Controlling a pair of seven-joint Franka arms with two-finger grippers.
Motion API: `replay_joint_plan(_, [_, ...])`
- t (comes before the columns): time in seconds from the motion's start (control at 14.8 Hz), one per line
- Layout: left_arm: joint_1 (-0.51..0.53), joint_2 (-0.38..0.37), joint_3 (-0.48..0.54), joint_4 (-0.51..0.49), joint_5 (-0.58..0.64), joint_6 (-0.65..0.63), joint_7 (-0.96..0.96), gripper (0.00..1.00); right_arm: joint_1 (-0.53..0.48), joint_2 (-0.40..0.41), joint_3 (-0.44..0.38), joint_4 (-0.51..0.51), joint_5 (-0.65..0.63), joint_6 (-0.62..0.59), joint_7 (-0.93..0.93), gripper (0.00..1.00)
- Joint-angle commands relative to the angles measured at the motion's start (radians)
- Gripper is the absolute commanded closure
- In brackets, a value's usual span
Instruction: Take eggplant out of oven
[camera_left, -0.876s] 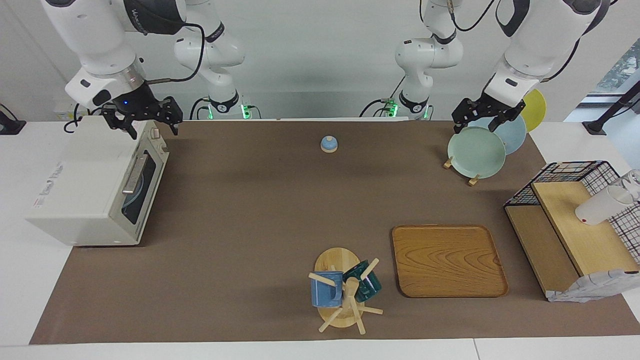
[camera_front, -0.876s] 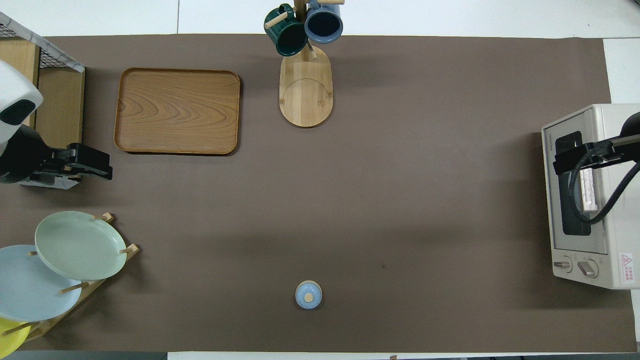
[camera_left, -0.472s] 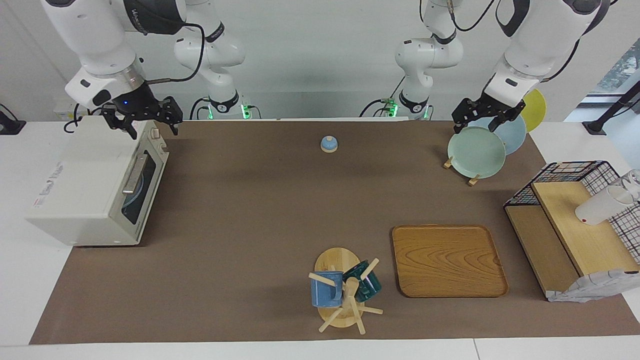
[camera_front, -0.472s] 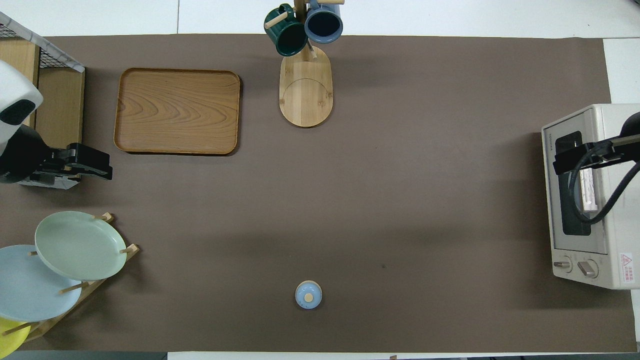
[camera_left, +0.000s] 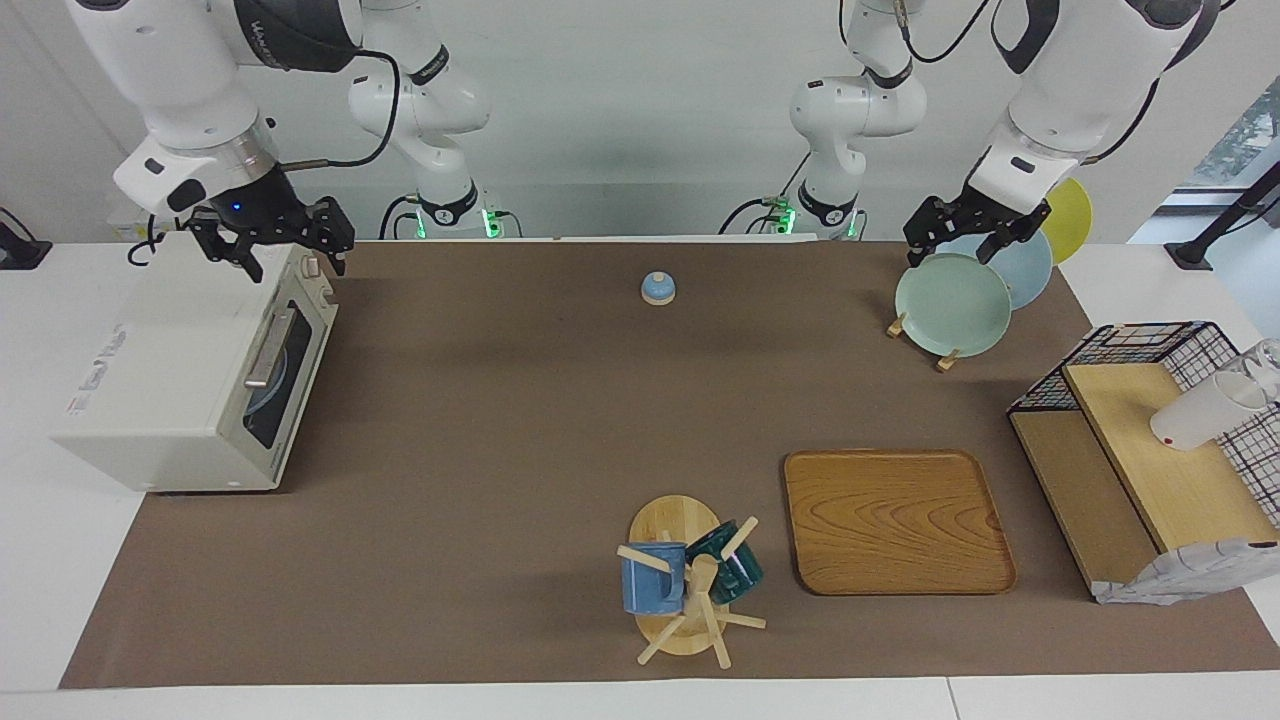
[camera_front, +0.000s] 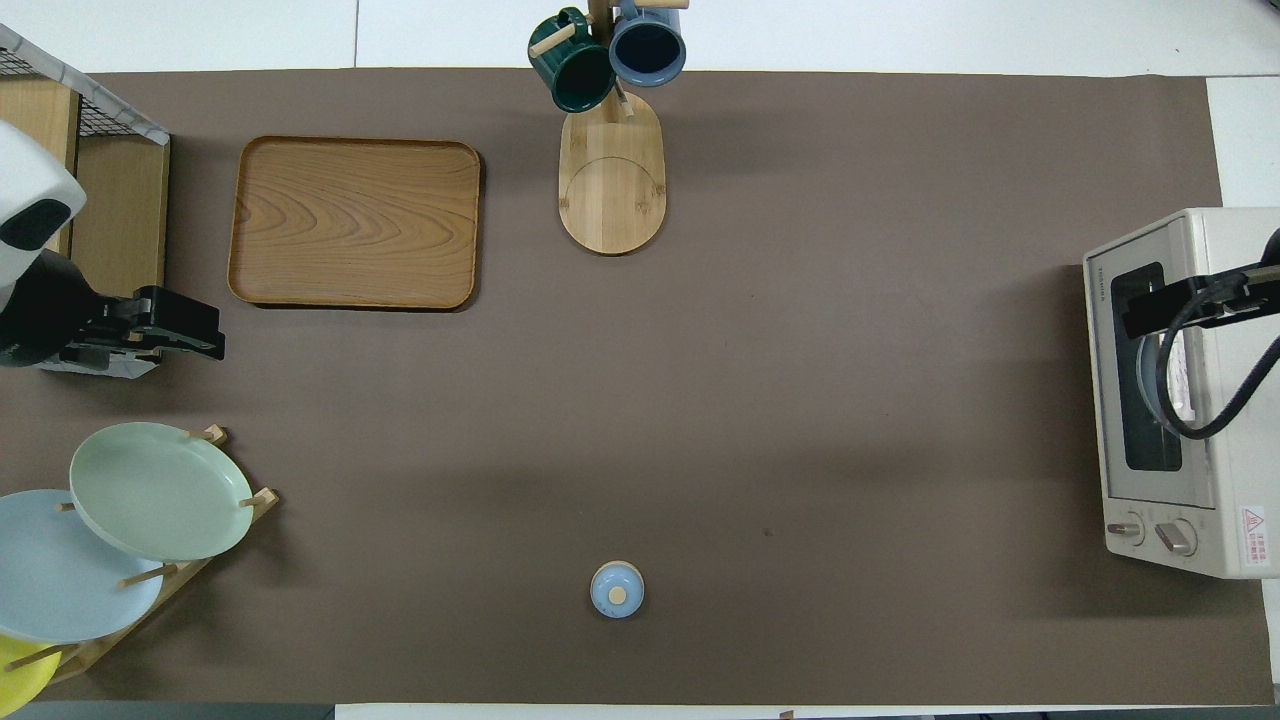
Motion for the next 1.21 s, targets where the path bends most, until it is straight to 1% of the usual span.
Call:
replay_joint_plan(0.0, [0.008,-0.013,-0.003,-0.003,-0.001,-0.017,0.006,0.0,-0.026,-0.023,-0.001,-0.069,0.026,0.091,-0.072,1.0])
replay_joint_plan(0.07, [0.008,-0.013,-0.003,-0.003,-0.001,-0.017,0.006,0.0,-0.029,-0.043,0.0,-0.109,0.026,0.117,-0.086,1.0])
replay_joint_plan(0.13, [0.008,-0.013,-0.003,-0.003,-0.001,-0.017,0.006,0.0,-0.026,-0.069,-0.001,-0.171,0.025,0.152,-0.084,1.0])
replay_joint_plan(0.2, [0.008,-0.013,-0.003,-0.003,-0.001,-0.017,0.006,0.0,-0.026,-0.089,-0.001,-0.225,0.008,0.209,-0.087,1.0])
replay_joint_plan(0.27, [0.008,-0.013,-0.003,-0.003,-0.001,-0.017,0.006,0.0,-0.032,-0.1,-0.003,-0.277,-0.01,0.249,-0.08,1.0])
replay_joint_plan(0.34, [0.008,-0.013,-0.004,-0.003,-0.001,-0.017,0.006,0.0,-0.046,-0.106,-0.003,-0.305,-0.021,0.267,-0.074,1.0])
replay_joint_plan(0.54, [0.008,-0.013,-0.003,-0.003,-0.001,-0.017,0.006,0.0,-0.087,-0.101,-0.003,-0.339,-0.043,0.289,0.006,1.0])
replay_joint_plan(0.74, [0.008,-0.013,-0.003,-0.003,-0.001,-0.017,0.004,0.0,-0.115,-0.097,-0.003,-0.387,-0.11,0.319,0.017,1.0])
replay_joint_plan(0.94, [0.008,-0.013,-0.003,-0.003,-0.001,-0.017,0.006,0.0,-0.137,-0.089,-0.003,-0.423,-0.113,0.356,0.017,1.0])
replay_joint_plan(1.15, [0.008,-0.013,-0.003,-0.003,-0.001,-0.017,0.006,0.0,-0.143,-0.087,-0.003,-0.434,-0.113,0.367,0.017,1.0])
